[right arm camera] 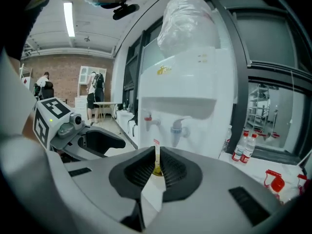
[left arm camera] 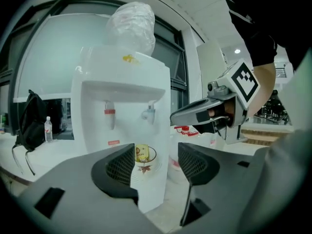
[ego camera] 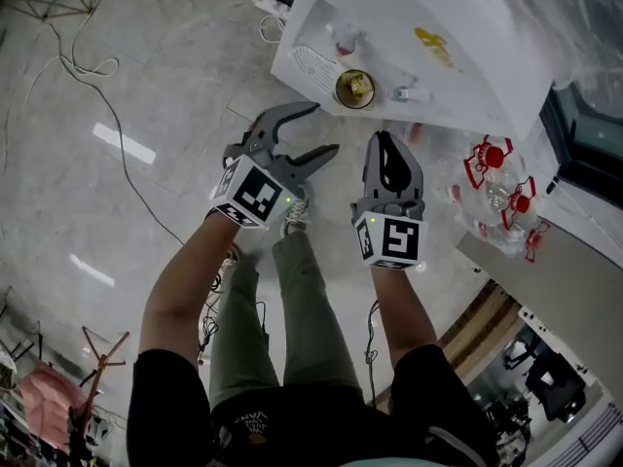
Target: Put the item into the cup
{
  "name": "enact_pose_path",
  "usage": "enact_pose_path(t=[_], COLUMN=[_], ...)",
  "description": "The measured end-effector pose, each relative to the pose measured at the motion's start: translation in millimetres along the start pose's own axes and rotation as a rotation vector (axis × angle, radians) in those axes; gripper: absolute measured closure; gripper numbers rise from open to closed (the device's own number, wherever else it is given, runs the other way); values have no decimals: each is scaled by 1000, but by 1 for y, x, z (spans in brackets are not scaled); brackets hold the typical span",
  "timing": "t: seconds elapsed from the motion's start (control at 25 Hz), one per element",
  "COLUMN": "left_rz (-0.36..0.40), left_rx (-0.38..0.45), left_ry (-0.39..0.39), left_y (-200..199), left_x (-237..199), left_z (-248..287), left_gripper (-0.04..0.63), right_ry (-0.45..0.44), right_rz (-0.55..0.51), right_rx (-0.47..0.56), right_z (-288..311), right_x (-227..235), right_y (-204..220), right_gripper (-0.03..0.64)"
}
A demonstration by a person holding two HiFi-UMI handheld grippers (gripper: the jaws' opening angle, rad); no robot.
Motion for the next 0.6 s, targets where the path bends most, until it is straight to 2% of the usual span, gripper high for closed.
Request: enact_pose_path(t=[0.08,0.28,0.6], left_rz=[8,16,44], left_rx=[11,49,102], left_ry=[-2,-17,-38], left_y=[-15,-53,-125], left_x=[3,13,40], left_z=[-18,-64,-131], left_gripper=[344,452,543], right_ry=[23,62,103], right_rz=[20,55,108], right_rx=[23,62,107], right_z=[-15,-54,-121], right_x=[-7,-26,-49], right_y=[-9,-28,-54], right_gripper=[566,566,566])
Point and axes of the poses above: the fingertips, and each gripper's own axes: z forward along the fingers, x to its right, y out of its underside, the point moved 3 cm from there along -z, backward along the fingers, and after that the axes turned 12 degrees about -y, right-handed, at the moved point
